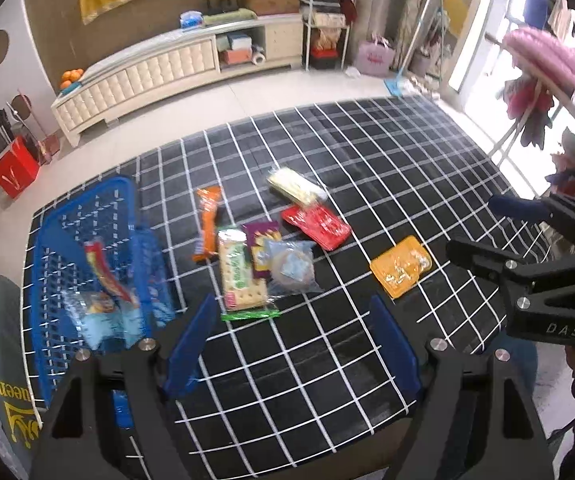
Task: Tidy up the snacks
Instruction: 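Move both tools away from the basket back over the snack pile, then grasp the orange translucent tray pack with the right tool and lift it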
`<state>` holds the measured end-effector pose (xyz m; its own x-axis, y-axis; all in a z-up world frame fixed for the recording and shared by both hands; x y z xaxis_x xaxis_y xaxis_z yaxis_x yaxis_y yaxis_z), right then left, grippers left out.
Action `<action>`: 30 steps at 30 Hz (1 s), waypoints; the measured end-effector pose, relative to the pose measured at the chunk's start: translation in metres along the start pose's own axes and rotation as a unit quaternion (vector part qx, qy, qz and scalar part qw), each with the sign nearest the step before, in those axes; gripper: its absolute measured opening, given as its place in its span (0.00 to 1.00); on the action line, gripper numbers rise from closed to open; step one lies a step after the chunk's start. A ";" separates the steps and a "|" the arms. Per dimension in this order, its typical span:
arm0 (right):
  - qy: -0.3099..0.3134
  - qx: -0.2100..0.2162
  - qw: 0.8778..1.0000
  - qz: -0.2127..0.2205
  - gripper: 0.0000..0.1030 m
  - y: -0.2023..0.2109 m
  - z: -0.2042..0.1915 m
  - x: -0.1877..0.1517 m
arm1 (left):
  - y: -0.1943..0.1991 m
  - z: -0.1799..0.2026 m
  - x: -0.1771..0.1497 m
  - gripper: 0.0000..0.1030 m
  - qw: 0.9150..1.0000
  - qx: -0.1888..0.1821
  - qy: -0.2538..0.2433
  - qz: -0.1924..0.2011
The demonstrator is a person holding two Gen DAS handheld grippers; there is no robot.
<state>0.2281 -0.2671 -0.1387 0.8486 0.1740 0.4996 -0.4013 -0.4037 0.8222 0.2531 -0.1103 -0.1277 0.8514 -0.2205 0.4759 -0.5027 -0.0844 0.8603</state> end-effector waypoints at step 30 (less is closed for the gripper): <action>0.333 0.114 0.926 -0.137 0.89 -0.120 0.055 -0.055 | -0.113 0.103 -0.051 0.75 0.999 -0.030 -0.026 -0.018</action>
<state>0.2483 -0.2779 -0.2799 0.4760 0.7826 0.4012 -0.0550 -0.4288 0.9017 0.2516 -0.1897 -0.2680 0.8590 -0.2679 0.4362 -0.4612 -0.0353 0.8866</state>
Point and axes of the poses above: each gripper's, at about its wrist camera, not at the fingertips, and y roughly against the way its jaws point, z to its right, x to its top, the point moved 6 cm from there along -y, roughly the way its jaws point, and after that the axes turned 13 degrees about x, right-handed, at the moved point
